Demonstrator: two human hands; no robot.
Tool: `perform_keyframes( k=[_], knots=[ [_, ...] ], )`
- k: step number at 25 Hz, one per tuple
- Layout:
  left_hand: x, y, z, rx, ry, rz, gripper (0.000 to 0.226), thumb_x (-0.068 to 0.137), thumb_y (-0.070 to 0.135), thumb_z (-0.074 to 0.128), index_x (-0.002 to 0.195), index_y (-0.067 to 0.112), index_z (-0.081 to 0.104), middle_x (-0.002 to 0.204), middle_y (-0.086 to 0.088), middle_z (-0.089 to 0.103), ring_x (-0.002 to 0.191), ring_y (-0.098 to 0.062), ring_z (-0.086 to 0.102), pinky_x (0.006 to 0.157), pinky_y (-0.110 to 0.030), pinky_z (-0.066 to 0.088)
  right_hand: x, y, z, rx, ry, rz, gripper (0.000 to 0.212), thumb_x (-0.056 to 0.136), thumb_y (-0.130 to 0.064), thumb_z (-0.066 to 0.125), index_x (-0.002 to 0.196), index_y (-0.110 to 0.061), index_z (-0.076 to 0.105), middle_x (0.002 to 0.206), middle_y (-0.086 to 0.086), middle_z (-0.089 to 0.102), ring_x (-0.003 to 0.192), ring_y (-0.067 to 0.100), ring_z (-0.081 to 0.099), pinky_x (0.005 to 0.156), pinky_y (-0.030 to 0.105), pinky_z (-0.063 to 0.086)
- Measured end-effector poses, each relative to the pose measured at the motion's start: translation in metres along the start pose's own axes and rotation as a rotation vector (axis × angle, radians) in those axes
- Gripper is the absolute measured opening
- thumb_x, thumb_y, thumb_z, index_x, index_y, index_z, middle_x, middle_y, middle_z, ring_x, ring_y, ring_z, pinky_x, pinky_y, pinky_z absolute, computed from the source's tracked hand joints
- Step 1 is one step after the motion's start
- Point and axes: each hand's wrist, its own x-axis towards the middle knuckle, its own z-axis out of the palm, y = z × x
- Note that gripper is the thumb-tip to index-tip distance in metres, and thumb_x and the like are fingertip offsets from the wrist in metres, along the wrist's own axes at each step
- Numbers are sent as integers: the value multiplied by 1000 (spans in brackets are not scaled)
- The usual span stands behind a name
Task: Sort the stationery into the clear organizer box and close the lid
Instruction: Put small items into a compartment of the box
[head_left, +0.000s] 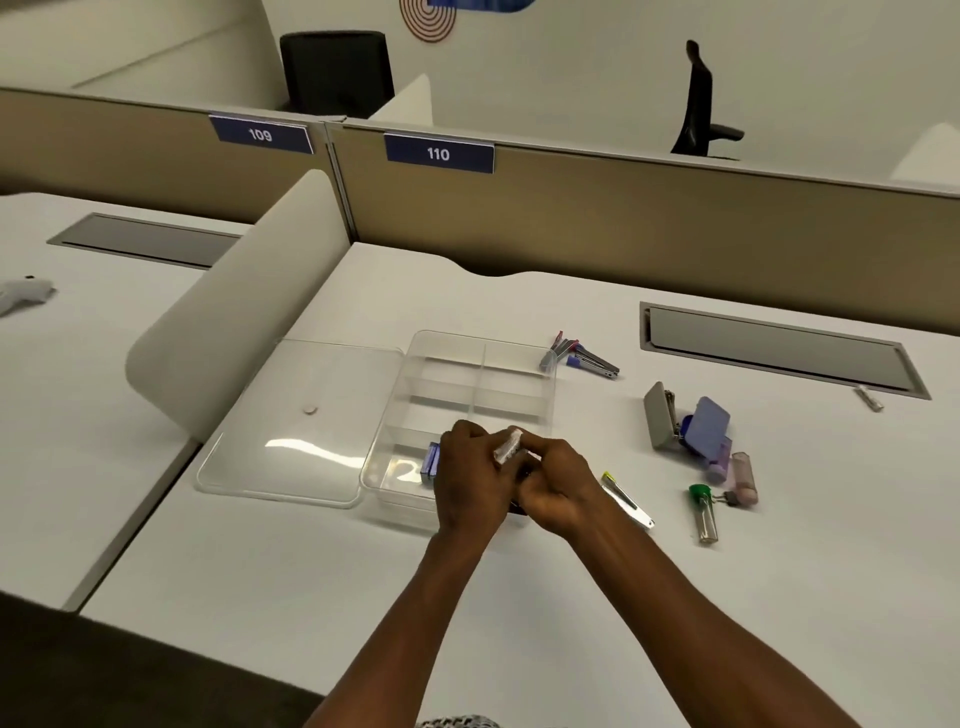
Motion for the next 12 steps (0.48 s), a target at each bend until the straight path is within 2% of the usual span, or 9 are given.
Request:
perform_keyframes(
  k=[2,4,6,9,12],
  knots=[
    [8,-9,-6,-71,37,2,28,80,47,74,101,28,74,93,6,59,85,-11,58,66,-30,52,11,-9,8,21,-38,7,24,94,-7,60,116,3,63,114,23,62,87,36,70,74,45,63],
    [16,-24,-10,-143,86,-3,29,79,45,76,101,27,74,93,7,62,82,-10,61,68,-30,54,24,-19,15,-24,-49,-24,23,97,-11,57,117,0,60,120,28,60,92,37,67,78,44,62],
    [23,-41,-10,-136,137,-16,28,84,42,73,103,23,74,100,5,66,92,-13,63,76,-26,53,39,-27,21,-152,-33,-94,25,99,-8,55,122,0,57,123,30,61,99,37,66,83,41,59],
    [32,-64,-3,-63,109,6,30,88,34,70,113,18,71,118,-3,63,116,-19,56,91,-30,51,63,-40,31,-573,24,-231,28,98,1,53,125,-1,56,116,28,64,98,34,66,81,37,59],
    [33,-79,9,-12,-14,51,38,90,32,68,125,15,65,136,-6,56,136,-22,43,106,-37,44,82,-49,34,-1044,47,-243,32,93,6,54,124,1,58,108,26,64,86,29,66,76,35,58]
  ],
)
